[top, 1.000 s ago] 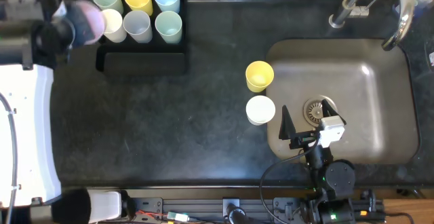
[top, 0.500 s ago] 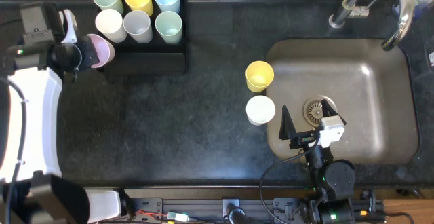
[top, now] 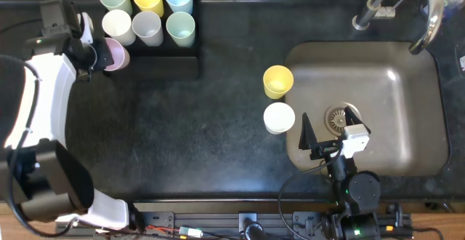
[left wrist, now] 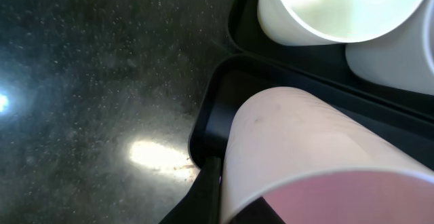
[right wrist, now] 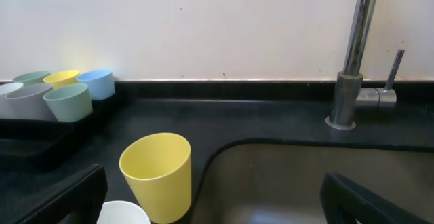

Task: Store Cups

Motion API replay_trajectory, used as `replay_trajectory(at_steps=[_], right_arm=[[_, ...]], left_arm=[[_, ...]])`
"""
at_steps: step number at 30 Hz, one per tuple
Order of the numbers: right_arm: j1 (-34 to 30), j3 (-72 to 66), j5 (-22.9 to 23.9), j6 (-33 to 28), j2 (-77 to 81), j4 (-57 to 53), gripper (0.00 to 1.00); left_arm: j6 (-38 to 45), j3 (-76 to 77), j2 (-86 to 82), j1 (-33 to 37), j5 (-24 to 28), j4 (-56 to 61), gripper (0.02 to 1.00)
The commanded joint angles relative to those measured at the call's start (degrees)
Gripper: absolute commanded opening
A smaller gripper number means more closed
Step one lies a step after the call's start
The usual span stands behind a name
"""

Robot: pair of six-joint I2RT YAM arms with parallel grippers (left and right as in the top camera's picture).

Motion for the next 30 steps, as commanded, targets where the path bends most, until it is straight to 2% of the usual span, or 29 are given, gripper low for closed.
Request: replay_trajectory(at_steps=[1, 23, 30], right_arm=[[-0.17, -0.76, -0.22, -0.20, -0.44, 0.33, 0.998], [-0.17, -0.76, -0.22, -0.20, -0.44, 0.33, 0.996], [-0.17, -0.76, -0.22, -0.20, -0.44, 0.33, 0.996]], left_arm=[[1.09, -0.20, 1.79, -0.04, 0.55, 0.74, 0.036], [0.81, -0.20, 6.03, -0.04, 0.42, 4.07, 0.064], [0.20, -0.20, 6.23, -0.04, -1.57, 2.89, 0.064]])
